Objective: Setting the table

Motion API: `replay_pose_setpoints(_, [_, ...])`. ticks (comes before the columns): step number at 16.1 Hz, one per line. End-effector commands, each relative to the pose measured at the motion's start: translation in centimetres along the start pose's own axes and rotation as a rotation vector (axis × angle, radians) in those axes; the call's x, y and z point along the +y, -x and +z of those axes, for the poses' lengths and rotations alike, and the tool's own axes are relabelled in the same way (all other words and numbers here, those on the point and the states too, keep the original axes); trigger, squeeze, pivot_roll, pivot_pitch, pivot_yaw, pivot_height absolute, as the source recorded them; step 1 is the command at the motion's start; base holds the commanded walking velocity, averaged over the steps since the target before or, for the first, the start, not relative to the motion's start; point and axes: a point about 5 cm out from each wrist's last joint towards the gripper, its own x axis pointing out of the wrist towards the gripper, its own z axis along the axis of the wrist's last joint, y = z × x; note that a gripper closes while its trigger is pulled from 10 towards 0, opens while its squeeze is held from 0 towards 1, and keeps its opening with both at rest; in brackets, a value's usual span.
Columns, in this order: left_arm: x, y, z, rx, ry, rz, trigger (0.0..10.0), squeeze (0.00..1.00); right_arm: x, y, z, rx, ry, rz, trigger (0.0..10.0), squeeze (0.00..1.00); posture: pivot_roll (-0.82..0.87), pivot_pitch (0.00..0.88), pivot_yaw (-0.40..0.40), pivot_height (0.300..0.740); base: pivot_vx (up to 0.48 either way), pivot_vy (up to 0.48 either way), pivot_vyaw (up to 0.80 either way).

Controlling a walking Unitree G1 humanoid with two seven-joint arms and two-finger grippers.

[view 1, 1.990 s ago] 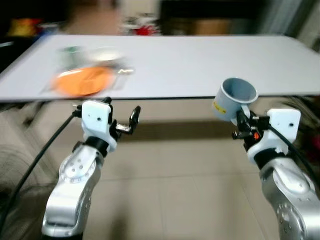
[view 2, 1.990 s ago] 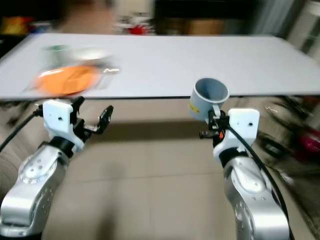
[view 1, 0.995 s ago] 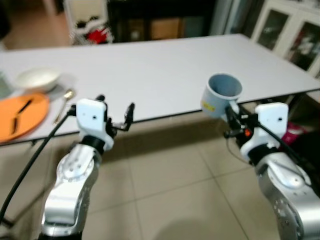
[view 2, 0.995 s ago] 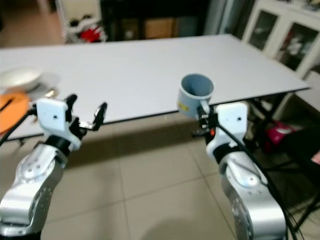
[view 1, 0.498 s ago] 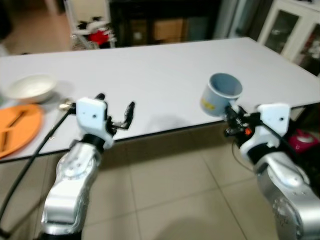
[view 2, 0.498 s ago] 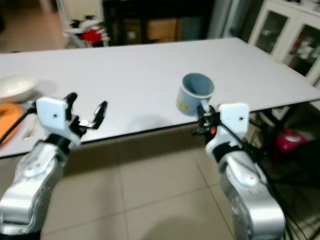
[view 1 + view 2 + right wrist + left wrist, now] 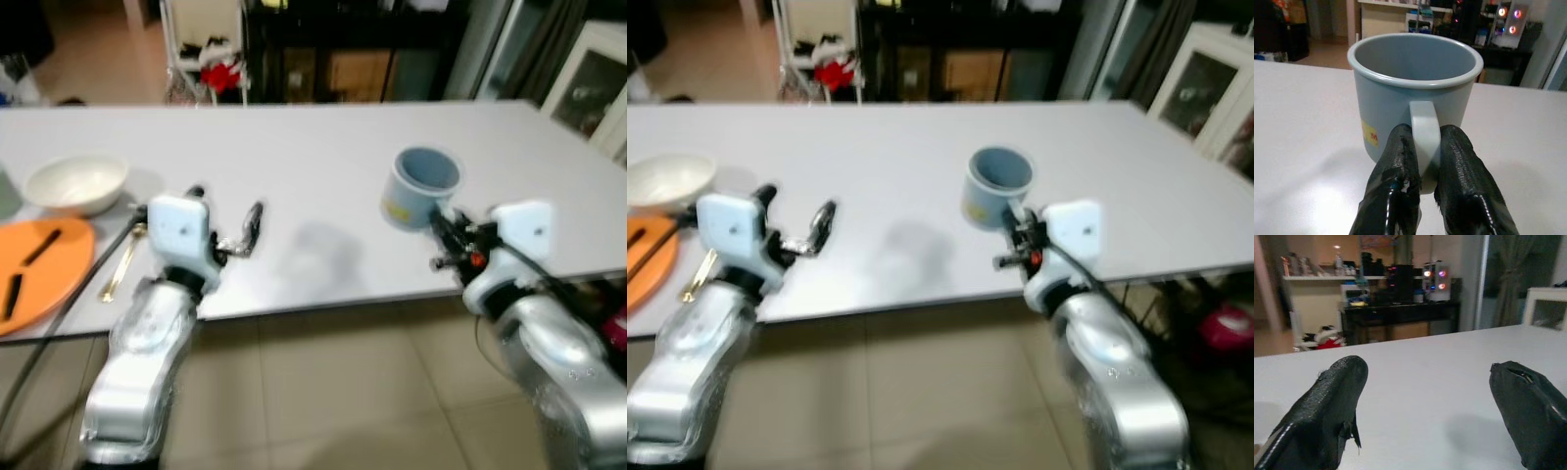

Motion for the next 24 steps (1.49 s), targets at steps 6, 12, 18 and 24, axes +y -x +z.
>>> replay_pose_setpoints(6, [0.8, 0.3, 0.3, -0.001, -0.049, 0.008, 10.0, 0.00, 0.9, -0.4, 0.1, -0.024, -0.032, 0.054, 10.0, 0.00, 0.10, 0.000, -0.006, 0.740, 0.400, 0.000, 0.00])
replay_pose_setpoints(12, [0.5, 0.5, 0.2, 0.014, -0.047, -0.023, 10.0, 0.00, 0.9, -0.8, -0.8, 0.000, -0.028, 0.081, 10.0, 0.00, 0.10, 0.000, 0.008, 0.740, 0.396, 0.000, 0.00])
replay_pose_setpoints(18, [-1.0, 1.2, -1.1, 0.101, -0.107, -0.212, 10.0, 0.00, 1.0, -3.7, -4.2, 0.053, -0.025, 0.209, 10.0, 0.00, 0.11, 0.000, 0.026, 0.740, 0.128, 0.000, 0.00])
replay_pose_setpoints(24, [-1.3, 2.0, -1.6, 0.168, -0.032, -0.371, 10.0, 0.00, 2.0, -6.9, -7.5, 0.067, 0.011, 0.313, 10.0, 0.00, 0.13, 0.000, 0.039, 0.740, 0.000, 0.000, 0.00])
